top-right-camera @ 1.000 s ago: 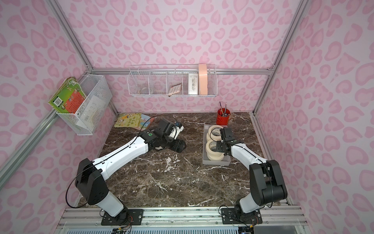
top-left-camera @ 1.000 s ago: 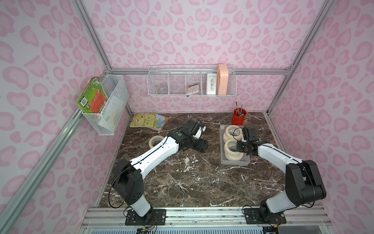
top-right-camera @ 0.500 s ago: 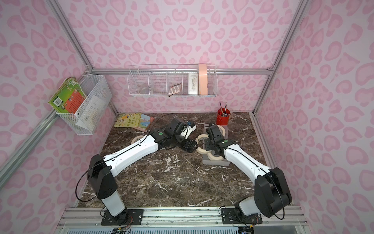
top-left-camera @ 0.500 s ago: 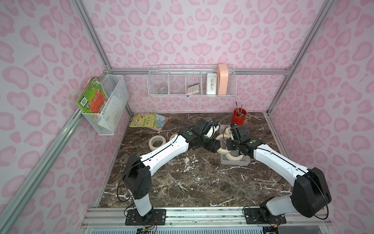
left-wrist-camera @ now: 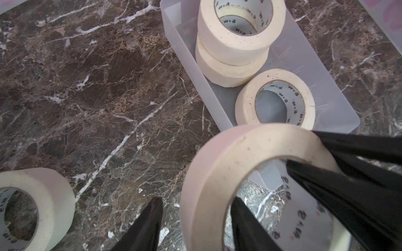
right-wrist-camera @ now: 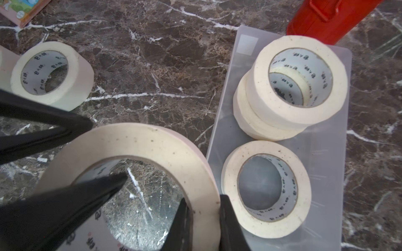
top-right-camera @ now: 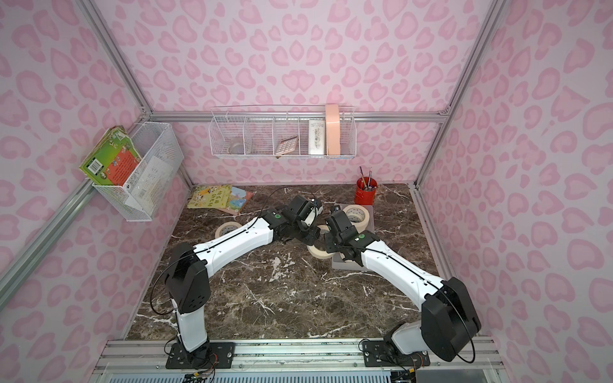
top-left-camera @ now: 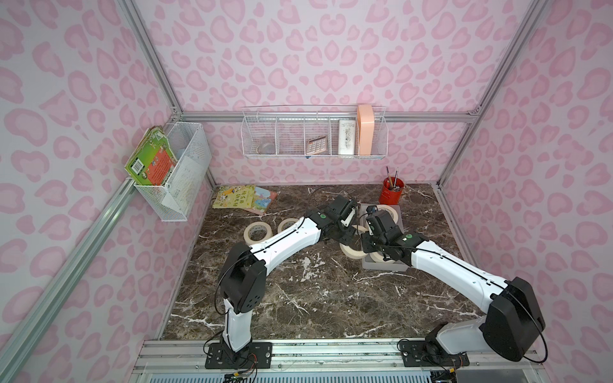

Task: Take out the art tape in the storage box
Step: Pick up the art tape from the storage box.

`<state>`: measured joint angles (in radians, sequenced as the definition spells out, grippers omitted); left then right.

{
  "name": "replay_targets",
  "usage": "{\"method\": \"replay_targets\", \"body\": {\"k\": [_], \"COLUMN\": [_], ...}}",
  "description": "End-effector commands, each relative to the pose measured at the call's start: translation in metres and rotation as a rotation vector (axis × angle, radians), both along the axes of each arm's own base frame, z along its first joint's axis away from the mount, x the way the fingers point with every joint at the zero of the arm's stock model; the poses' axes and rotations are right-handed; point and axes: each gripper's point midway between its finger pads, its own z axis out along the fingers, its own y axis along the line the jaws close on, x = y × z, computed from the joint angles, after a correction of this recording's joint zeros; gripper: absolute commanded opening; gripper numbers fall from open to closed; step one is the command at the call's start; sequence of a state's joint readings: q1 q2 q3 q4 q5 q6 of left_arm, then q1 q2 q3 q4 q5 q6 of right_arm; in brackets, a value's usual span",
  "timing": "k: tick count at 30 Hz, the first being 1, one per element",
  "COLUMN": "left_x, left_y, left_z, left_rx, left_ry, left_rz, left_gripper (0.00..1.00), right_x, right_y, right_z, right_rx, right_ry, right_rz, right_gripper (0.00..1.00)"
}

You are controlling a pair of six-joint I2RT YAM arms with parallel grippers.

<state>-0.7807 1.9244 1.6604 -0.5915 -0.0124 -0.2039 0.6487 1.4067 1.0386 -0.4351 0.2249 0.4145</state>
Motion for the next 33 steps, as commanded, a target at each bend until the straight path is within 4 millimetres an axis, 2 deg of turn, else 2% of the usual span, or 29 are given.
{"method": "replay_targets", "body": {"k": [1, 3, 5, 6, 9, 11, 13, 17, 19, 22, 27, 30, 33], "left_x": [0.006, 0.006, 0.005, 0.005, 0.003, 0.002, -0.003, -0.019, -0.034, -0.056, -0.095, -0.112, -0.121], "left_y": [-0.001, -0.003, -0.002, -0.001, 0.008, 0.021, 0.036, 0.070, 0.096, 0.141, 0.219, 0.245, 0.268], "left_z": [0.000, -0.002, 0.000, 0.001, 0.003, 0.006, 0.007, 0.007, 0.003, -0.005, -0.025, -0.037, -0.050], "left_rx": [0.006, 0.002, 0.003, 0.004, 0.029, 0.059, 0.103, 0.152, 0.186, 0.213, 0.244, 0.242, 0.284], "left_ry": [-0.018, -0.012, -0.014, -0.017, -0.025, -0.028, -0.041, -0.051, -0.046, -0.031, 0.001, 0.024, 0.041], "left_rz": [0.008, 0.007, 0.008, 0.010, 0.026, 0.072, 0.092, 0.138, 0.194, 0.322, 0.547, 0.613, 0.684], "left_gripper": [0.42, 0.25, 0.01, 0.00, 0.00, 0.00, 0.00, 0.00, 0.00, 0.00, 0.00, 0.00, 0.00], "right_x": [0.001, 0.001, 0.001, 0.001, 0.005, 0.009, 0.015, 0.025, 0.032, 0.042, 0.054, 0.061, 0.066], "right_y": [0.005, 0.006, 0.008, 0.008, 0.001, -0.011, -0.030, -0.071, -0.094, -0.117, -0.130, -0.128, -0.124], "right_z": [0.007, 0.008, 0.011, 0.011, 0.018, 0.025, 0.032, 0.039, 0.039, 0.038, 0.030, 0.026, 0.025], "right_rx": [0.056, 0.067, 0.081, 0.086, 0.095, 0.099, 0.105, 0.093, 0.080, 0.063, 0.063, 0.076, 0.089], "right_ry": [-0.021, -0.026, -0.028, -0.029, -0.053, -0.076, -0.103, -0.153, -0.158, -0.163, -0.156, -0.149, -0.141], "right_rz": [-0.010, -0.006, -0.001, -0.003, -0.033, -0.066, -0.114, -0.198, -0.244, -0.287, -0.305, -0.297, -0.290], "right_gripper": [0.00, 0.00, 0.00, 0.00, 0.43, 0.54, 0.58, 0.60, 0.59, 0.59, 0.60, 0.60, 0.60]}}
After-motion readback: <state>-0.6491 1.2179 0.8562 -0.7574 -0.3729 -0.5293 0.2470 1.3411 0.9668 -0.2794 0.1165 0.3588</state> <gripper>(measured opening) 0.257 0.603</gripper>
